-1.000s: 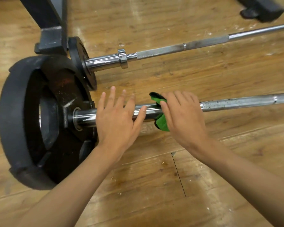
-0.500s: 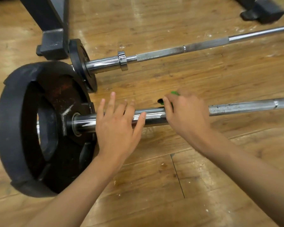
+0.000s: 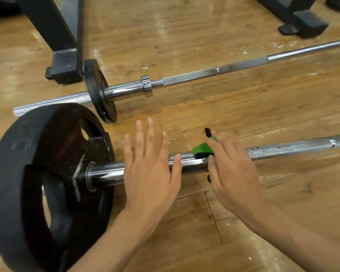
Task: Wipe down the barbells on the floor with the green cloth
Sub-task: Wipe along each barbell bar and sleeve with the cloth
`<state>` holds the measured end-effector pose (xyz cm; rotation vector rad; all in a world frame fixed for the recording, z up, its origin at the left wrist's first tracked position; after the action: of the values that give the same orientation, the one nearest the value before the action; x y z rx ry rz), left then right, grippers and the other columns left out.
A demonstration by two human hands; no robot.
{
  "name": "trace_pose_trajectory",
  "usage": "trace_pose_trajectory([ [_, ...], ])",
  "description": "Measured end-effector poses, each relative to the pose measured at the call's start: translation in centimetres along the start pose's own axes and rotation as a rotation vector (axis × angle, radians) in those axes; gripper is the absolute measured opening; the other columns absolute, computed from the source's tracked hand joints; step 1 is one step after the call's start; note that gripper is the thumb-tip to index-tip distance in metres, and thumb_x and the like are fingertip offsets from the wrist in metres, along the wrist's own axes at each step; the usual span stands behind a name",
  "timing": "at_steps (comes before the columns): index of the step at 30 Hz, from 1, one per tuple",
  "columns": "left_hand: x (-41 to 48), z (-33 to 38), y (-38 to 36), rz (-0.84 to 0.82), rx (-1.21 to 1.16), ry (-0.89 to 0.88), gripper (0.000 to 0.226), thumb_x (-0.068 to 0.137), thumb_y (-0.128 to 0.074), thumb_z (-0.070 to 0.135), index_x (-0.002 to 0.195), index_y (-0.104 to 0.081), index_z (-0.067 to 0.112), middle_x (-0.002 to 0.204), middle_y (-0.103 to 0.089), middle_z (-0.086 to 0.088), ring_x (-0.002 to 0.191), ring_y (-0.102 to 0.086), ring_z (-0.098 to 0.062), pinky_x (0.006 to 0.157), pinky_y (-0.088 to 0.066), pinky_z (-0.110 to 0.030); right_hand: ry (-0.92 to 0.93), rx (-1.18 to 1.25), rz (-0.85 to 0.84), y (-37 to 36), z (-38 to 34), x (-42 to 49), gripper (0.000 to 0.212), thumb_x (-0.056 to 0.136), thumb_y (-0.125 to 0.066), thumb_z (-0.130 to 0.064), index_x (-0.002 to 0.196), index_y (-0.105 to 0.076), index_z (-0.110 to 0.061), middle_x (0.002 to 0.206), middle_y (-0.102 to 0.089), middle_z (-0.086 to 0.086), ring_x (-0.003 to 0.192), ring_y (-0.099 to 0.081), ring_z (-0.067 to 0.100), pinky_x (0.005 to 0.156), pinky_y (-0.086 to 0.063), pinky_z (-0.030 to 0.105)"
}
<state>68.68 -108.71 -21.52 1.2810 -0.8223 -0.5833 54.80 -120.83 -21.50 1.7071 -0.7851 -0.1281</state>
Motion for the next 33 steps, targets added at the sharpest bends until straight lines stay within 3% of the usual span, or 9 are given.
trace_pose_trajectory([
  [5, 1.4, 0.5, -0.8, -0.043, 0.101, -0.038, 0.072, 0.108, -0.014, 0.061, 0.157, -0.045, 0.019, 0.171, -0.020, -0.017, 0.162, -0.001, -0.035, 0.129, -0.002, -0.060, -0.149, 0.122, -0.075, -0.4, 0.4, 2.6, 0.044, 0.102, -0.033, -0.030, 0.114, -0.073, -0.014, 0.100, -0.070, 0.004, 0.094, -0.065, 0.029, 0.081, -0.053, 0.042],
  [9, 0.8, 0.6, -0.6, -0.041, 0.114, -0.055, 0.072, 0.107, -0.016, 0.063, 0.157, -0.044, 0.020, 0.170, -0.023, -0.017, 0.161, -0.004, -0.036, 0.128, -0.005, -0.062, -0.021, 0.067, -0.035, 0.5, -0.7, -1.5, 0.048, 0.100, -0.038, -0.018, 0.144, -0.057, -0.009, 0.138, -0.061, 0.007, 0.133, -0.052, 0.030, 0.109, -0.047, 0.043],
  [14, 0.6, 0.8, -0.6, -0.043, 0.130, -0.041, 0.072, 0.107, -0.017, 0.063, 0.155, -0.048, 0.020, 0.169, -0.026, -0.018, 0.161, -0.004, -0.037, 0.129, 0.001, -0.060, -0.171, 0.102, -0.151, 0.1, 0.2, 2.5, 0.049, 0.099, -0.048, -0.020, 0.147, -0.055, -0.016, 0.115, -0.071, 0.001, 0.104, -0.063, 0.025, 0.076, -0.043, 0.031],
  [18, 0.4, 0.7, -0.4, -0.059, 0.125, -0.033, 0.073, 0.107, -0.014, 0.064, 0.154, -0.048, 0.020, 0.168, -0.026, -0.017, 0.161, -0.004, -0.036, 0.129, 0.004, -0.058, -0.007, -0.033, -0.040, 0.4, -0.8, -2.1, 0.049, 0.106, -0.036, -0.018, 0.150, -0.047, -0.001, 0.144, -0.057, 0.013, 0.139, -0.049, 0.033, 0.113, -0.042, 0.040],
  [20, 0.2, 0.9, -0.3, -0.058, 0.117, -0.029, 0.073, 0.108, -0.012, 0.063, 0.153, -0.049, 0.020, 0.168, -0.028, -0.017, 0.161, -0.007, -0.036, 0.129, 0.003, -0.058, 0.083, -0.075, -0.011, 0.4, 0.1, -3.3, 0.046, 0.107, -0.039, -0.013, 0.149, -0.048, 0.004, 0.147, -0.054, 0.018, 0.141, -0.048, 0.036, 0.117, -0.041, 0.045],
  [24, -0.4, 1.3, -0.1, -0.081, 0.109, -0.039, 0.070, 0.109, -0.014, 0.061, 0.153, -0.051, 0.021, 0.166, -0.033, -0.015, 0.161, -0.009, -0.036, 0.129, 0.001, -0.059, -0.153, -0.038, -0.167, 0.2, 0.3, 2.0, 0.037, 0.098, -0.040, -0.028, 0.107, -0.074, -0.015, 0.097, -0.071, 0.003, 0.088, -0.067, 0.029, 0.069, -0.052, 0.035],
  [26, -0.8, 1.2, 0.0, -0.084, 0.103, -0.045, 0.069, 0.109, -0.016, 0.060, 0.153, -0.051, 0.021, 0.166, -0.033, -0.016, 0.161, -0.009, -0.035, 0.129, 0.001, -0.058, -0.187, -0.086, -0.209, 0.0, 0.1, 2.6, 0.039, 0.098, -0.038, -0.032, 0.100, -0.074, -0.018, 0.089, -0.069, 0.001, 0.079, -0.064, 0.028, 0.064, -0.049, 0.035],
  [30, -1.7, 1.2, 0.3, -0.087, 0.077, -0.044, 0.069, 0.109, -0.016, 0.061, 0.154, -0.049, 0.022, 0.166, -0.033, -0.015, 0.161, -0.010, -0.035, 0.129, -0.002, -0.059, 0.011, 0.027, -0.007, 0.3, -0.7, -4.4, 0.043, 0.108, -0.038, -0.023, 0.142, -0.056, -0.003, 0.143, -0.057, 0.012, 0.136, -0.050, 0.030, 0.113, -0.043, 0.042],
  [33, -2.6, 1.7, 0.5, -0.082, 0.072, -0.038, 0.066, 0.109, -0.019, 0.059, 0.155, -0.049, 0.022, 0.164, -0.039, -0.012, 0.160, -0.014, -0.035, 0.129, -0.002, -0.059, 0.073, 0.042, 0.016, -0.3, 0.1, -7.4, 0.046, 0.112, -0.039, -0.024, 0.150, -0.046, 0.000, 0.157, -0.042, 0.022, 0.151, -0.032, 0.040, 0.121, -0.033, 0.056],
])
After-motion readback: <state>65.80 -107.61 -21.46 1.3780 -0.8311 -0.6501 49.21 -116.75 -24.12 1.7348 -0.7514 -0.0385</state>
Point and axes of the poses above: each hand's wrist, its own x-axis towards the middle knuckle, its own y-axis out of the back of the hand, z = x × y, the point moved 2 cm from there along x, towards the middle knuckle
